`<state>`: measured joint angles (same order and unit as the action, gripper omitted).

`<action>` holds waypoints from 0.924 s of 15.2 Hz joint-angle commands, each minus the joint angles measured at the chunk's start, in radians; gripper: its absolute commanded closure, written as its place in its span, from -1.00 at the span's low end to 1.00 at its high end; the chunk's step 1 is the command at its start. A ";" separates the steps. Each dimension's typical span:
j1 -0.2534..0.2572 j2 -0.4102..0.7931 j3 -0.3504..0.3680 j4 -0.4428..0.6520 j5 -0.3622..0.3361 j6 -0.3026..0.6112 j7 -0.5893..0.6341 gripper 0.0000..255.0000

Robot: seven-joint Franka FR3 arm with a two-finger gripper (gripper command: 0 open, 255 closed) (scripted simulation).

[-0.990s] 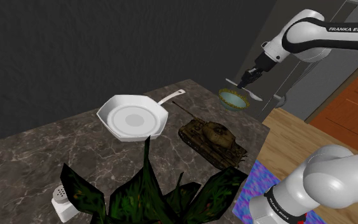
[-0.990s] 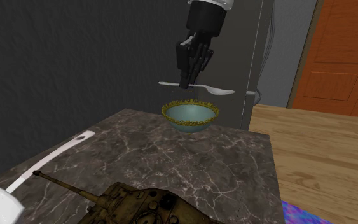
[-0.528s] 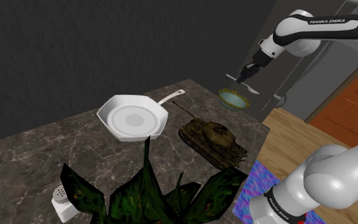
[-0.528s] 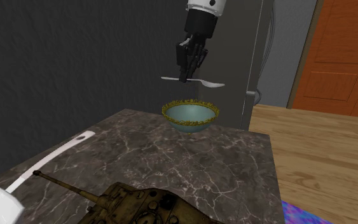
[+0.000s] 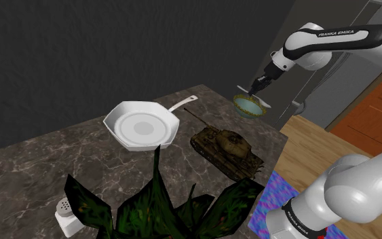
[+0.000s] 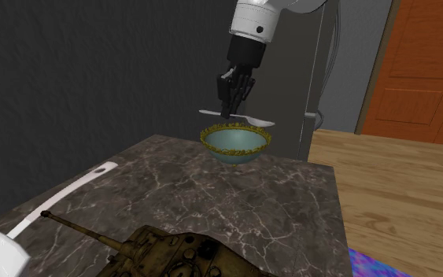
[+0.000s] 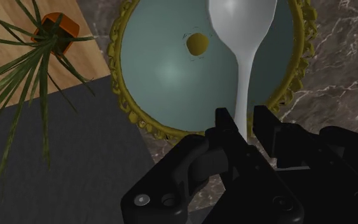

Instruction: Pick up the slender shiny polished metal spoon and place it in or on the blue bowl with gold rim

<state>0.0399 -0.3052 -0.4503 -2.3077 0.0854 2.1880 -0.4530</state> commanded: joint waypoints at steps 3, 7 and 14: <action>0.003 0.018 -0.009 -0.037 0.012 0.053 -0.018 1.00; 0.006 0.034 -0.015 -0.060 0.023 0.090 -0.032 1.00; 0.006 0.034 -0.015 -0.060 0.023 0.090 -0.032 -1.00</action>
<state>0.0459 -0.2713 -0.4657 -2.3679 0.1080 2.2782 -0.4849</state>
